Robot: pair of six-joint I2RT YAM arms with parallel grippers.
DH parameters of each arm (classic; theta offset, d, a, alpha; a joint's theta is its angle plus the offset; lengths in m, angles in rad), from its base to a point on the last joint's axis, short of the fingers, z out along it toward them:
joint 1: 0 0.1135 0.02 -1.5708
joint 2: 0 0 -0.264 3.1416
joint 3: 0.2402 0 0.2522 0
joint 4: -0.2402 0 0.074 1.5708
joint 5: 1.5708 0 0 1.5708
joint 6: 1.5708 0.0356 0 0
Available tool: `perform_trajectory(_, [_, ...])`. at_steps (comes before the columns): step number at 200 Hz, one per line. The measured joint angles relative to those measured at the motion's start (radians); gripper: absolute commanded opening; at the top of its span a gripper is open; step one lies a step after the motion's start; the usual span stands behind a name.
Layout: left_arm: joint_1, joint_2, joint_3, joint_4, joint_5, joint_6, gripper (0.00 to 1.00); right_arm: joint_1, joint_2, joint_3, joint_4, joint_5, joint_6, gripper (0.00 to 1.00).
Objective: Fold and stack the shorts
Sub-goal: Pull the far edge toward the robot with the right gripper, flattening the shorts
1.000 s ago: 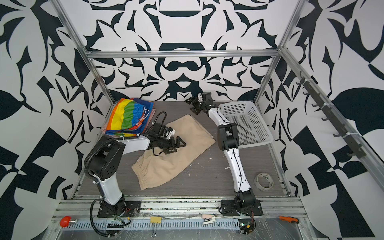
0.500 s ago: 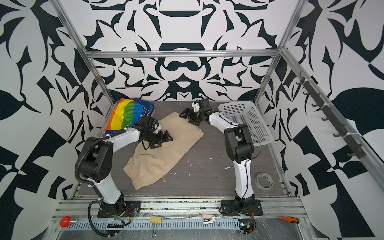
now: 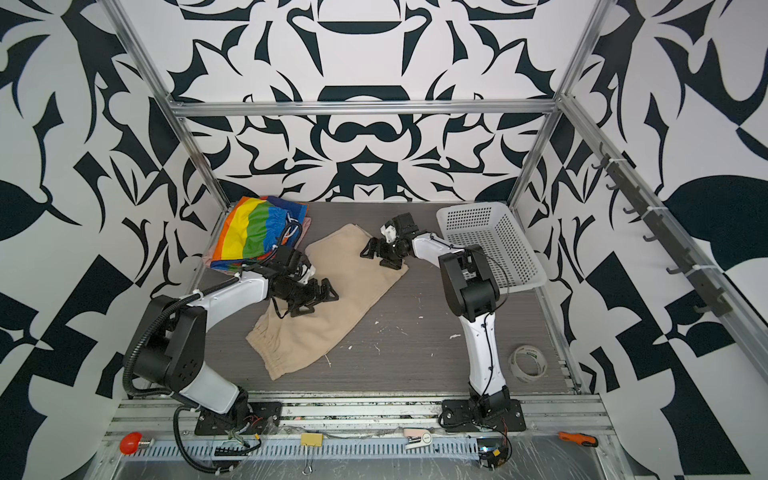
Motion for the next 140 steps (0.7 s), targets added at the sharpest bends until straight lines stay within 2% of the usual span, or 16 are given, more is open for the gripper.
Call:
perform_trajectory(47, [-0.01,0.113,0.068,-0.007,0.011,0.013,0.99,-0.065,-0.174,-0.252,0.031,0.08,-0.045,0.93])
perform_trajectory(116, [-0.077,0.38,0.422,-0.076,0.011,0.071,0.99,-0.101,-0.516,-0.662,0.034,0.257,-0.087,0.94])
perform_trajectory(140, [-0.105,0.421,0.506,-0.109,-0.028,0.105,0.99,-0.101,-0.621,-0.745,-0.041,0.301,-0.092,0.94])
